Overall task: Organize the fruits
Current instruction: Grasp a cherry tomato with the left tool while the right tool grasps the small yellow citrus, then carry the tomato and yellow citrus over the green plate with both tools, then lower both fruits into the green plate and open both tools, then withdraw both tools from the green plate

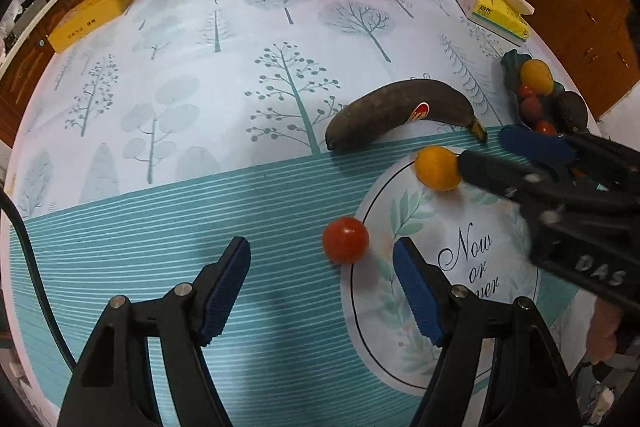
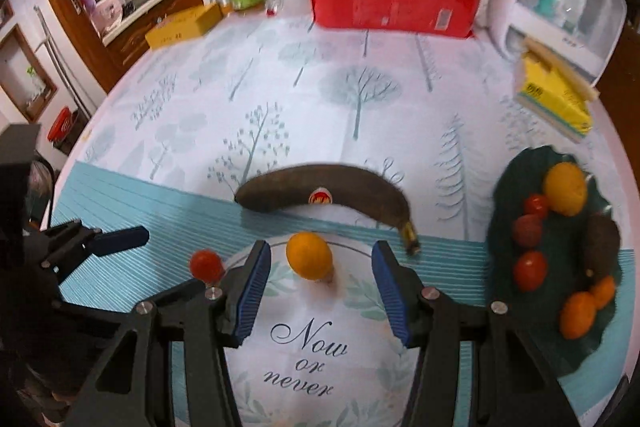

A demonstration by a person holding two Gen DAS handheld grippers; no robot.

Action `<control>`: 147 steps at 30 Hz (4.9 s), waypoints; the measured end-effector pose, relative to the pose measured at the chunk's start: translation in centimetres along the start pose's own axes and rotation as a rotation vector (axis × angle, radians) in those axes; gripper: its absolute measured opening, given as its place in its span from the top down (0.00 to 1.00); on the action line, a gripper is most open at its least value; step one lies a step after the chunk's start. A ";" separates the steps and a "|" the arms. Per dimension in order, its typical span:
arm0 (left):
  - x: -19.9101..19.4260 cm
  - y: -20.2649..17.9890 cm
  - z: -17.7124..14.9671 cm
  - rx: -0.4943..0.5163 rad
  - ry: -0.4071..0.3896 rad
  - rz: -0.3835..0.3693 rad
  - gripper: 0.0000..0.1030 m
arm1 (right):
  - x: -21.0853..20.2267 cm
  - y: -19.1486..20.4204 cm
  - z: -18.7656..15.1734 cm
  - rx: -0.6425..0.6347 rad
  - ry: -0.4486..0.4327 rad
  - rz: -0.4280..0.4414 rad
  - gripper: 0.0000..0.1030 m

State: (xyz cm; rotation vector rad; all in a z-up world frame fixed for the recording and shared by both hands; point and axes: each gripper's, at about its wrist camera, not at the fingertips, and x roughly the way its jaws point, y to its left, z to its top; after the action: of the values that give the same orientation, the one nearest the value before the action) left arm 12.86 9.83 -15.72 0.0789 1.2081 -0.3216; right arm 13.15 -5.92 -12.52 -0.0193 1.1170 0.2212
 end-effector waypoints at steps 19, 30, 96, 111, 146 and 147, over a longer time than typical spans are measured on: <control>2.1 -0.6 0.2 -0.011 0.026 -0.043 0.74 | 4.5 0.4 -0.7 -0.047 0.089 0.083 0.69; -1.9 -0.6 0.2 0.018 -0.016 -0.036 0.77 | 1.5 -2.1 -2.5 0.038 0.057 0.081 0.70; 6.3 -26.0 12.4 0.160 0.135 -0.089 0.71 | -3.6 -24.0 -3.8 0.153 0.083 0.143 0.65; 2.8 -25.3 11.6 0.158 0.086 -0.106 0.48 | -5.8 -23.9 -4.3 0.164 0.047 0.130 0.60; -21.8 -14.4 7.6 0.245 -0.327 0.035 0.25 | -22.6 -12.5 -1.5 0.179 -0.230 0.010 0.59; -22.4 -13.6 7.7 0.251 -0.338 0.047 0.25 | -23.0 -12.0 -1.1 0.179 -0.236 -0.001 0.59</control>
State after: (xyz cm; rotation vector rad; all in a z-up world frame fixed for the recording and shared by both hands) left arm 8.89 -0.39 9.35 0.2597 0.8256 -0.4255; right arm 4.77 -21.65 6.34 0.1624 0.8978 0.1184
